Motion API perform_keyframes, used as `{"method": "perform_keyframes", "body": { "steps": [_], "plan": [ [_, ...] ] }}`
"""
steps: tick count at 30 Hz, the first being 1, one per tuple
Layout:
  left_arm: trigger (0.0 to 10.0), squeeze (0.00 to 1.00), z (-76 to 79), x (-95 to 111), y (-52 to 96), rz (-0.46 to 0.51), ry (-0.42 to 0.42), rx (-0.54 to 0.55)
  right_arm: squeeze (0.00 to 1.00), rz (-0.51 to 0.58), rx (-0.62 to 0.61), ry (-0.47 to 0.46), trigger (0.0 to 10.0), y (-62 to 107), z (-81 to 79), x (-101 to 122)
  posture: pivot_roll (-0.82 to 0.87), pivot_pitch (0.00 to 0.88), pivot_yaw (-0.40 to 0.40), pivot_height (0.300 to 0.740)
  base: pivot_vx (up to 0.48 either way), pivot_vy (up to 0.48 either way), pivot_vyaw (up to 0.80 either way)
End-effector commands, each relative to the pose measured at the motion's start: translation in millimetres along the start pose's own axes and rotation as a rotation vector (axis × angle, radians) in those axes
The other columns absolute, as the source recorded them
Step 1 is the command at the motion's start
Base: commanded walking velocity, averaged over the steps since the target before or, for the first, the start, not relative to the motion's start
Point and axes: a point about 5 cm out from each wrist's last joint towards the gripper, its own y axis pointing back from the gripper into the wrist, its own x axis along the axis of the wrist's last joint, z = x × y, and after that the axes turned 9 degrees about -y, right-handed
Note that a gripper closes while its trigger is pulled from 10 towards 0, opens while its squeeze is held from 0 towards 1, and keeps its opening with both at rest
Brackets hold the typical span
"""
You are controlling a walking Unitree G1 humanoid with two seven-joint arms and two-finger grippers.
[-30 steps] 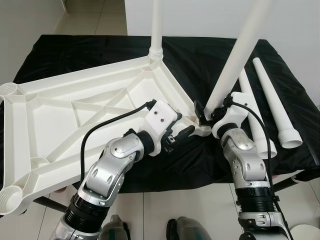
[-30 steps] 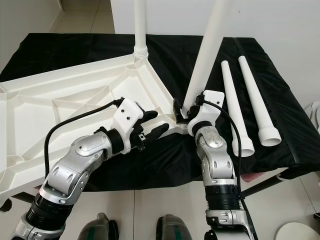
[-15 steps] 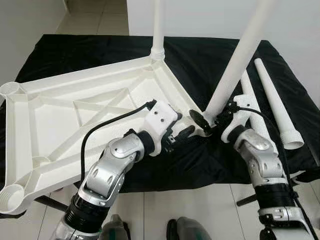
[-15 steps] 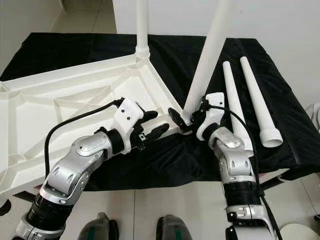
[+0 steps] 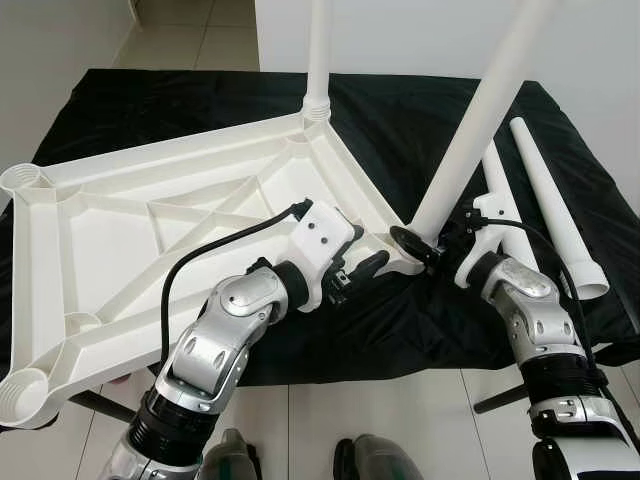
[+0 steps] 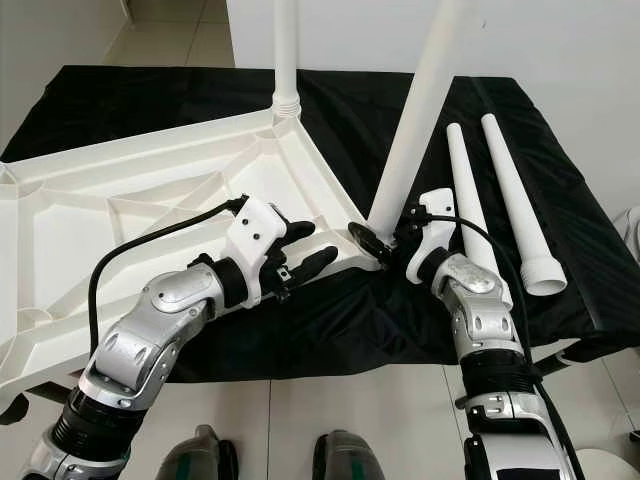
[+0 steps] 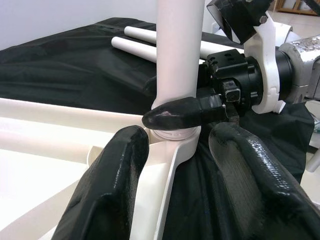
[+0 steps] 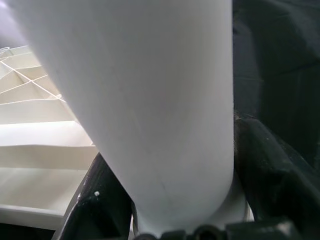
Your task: Building children table
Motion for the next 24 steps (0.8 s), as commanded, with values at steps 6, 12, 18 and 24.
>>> {"method": "perform_keyframes", "body": {
  "steps": [6, 12, 18, 24],
  "plan": [
    [10.0, 0.0, 4.0, 1, -1.1, 0.002, 0.0, -0.01, 0.0, -0.017, 0.027, 0.0, 3.9, 5.1, -1.3, -7, -0.13, 0.014, -0.006, 0.74, 0.0, 0.0, 0.0],
    [10.0, 0.0, 5.0, 2, -2.4, 0.005, 0.0, -0.015, 0.0, -0.014, -0.045, -0.037, 10.0, 2.7, -2.8, -12, -0.13, 0.013, -0.011, 0.74, 0.0, 0.0, 0.0],
    [10.0, 0.0, 6.7, 2, -3.1, 0.008, 0.007, -0.016, 0.0, 0.018, -0.186, -0.069, 10.0, -9.2, -15.1, -9, -0.14, 0.018, -0.013, 0.74, 0.0, 0.0, 0.0],
    [10.0, 0.0, 6.8, 1, -3.4, 0.009, 0.009, -0.016, 0.0, 0.039, -0.515, -0.117, 10.0, -21.0, -17.9, -3, -0.14, 0.02, -0.018, 0.74, 0.0, 0.0, 0.0]
  ]
}}
